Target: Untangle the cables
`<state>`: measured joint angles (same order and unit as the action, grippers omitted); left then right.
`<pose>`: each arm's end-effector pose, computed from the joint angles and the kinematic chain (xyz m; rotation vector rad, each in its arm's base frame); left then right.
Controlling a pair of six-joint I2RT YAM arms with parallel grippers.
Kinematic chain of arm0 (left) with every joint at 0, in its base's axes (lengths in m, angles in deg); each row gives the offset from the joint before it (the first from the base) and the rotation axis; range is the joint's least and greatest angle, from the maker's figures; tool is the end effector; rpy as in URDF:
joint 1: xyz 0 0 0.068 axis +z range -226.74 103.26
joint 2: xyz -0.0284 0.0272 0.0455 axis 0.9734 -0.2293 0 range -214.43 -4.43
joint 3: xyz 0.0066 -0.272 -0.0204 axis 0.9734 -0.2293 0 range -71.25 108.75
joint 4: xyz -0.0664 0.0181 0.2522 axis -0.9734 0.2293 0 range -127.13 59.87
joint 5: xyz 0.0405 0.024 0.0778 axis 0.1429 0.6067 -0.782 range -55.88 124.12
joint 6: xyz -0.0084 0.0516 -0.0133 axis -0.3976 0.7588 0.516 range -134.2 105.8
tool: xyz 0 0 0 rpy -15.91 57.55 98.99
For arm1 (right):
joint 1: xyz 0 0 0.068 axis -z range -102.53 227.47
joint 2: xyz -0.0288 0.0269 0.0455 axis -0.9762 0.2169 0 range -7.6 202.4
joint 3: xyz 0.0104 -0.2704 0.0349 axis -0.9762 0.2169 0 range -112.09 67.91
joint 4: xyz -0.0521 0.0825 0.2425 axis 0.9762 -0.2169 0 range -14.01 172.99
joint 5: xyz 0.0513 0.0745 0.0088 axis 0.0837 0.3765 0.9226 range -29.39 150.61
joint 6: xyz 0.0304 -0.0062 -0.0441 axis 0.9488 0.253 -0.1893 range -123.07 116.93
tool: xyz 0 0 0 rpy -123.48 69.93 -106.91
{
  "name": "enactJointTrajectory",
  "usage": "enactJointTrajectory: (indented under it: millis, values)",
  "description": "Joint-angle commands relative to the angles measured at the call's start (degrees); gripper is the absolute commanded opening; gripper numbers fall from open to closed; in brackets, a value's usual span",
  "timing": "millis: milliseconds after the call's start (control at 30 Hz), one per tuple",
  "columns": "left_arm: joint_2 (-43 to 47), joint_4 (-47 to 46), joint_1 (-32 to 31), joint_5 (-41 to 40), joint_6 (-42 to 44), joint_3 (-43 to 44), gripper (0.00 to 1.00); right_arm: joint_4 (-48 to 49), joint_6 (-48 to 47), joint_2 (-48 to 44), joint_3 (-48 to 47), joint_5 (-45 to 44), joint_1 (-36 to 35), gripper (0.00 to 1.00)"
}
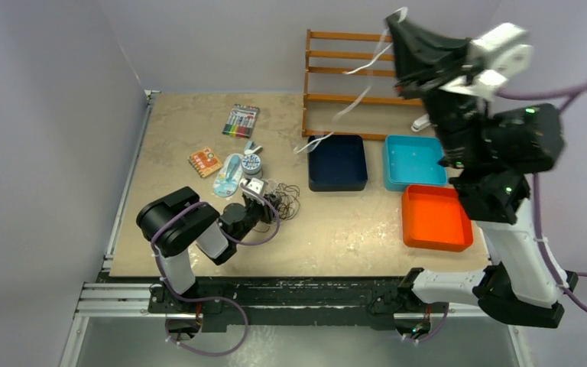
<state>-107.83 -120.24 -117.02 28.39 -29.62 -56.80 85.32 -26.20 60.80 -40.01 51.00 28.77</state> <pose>0.1965 -0.1619 0.1154 0.2929 1.6884 -0.6463 0.1067 0.1125 0.6339 -0.3662 0.7756 0.3483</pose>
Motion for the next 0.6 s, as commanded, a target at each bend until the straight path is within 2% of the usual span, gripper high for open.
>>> enactJointTrajectory:
  millis: [0, 333, 467, 567]
  values:
    - [0.33, 2.51, 0.11, -0.94, 0.35, -1.00, 0.26, 9.93, -4.81, -0.29, -6.90, -3.96, 0.10, 0.00]
    - [2.29, 2.97, 0.15, -1.81, -0.51, -1.48, 0.28, 8.39, -7.24, 0.95, -9.07, -6.69, 0.12, 0.00]
    - [7.69, 9.34, 0.16, -4.10, -1.78, -0.49, 0.31, 4.67, -6.63, 1.90, -7.99, -8.87, 0.11, 0.00]
    - [13.86, 16.75, 0.13, -6.71, -3.59, 0.53, 0.38, 3.62, -5.68, 1.51, -4.87, -10.96, 0.16, 0.00]
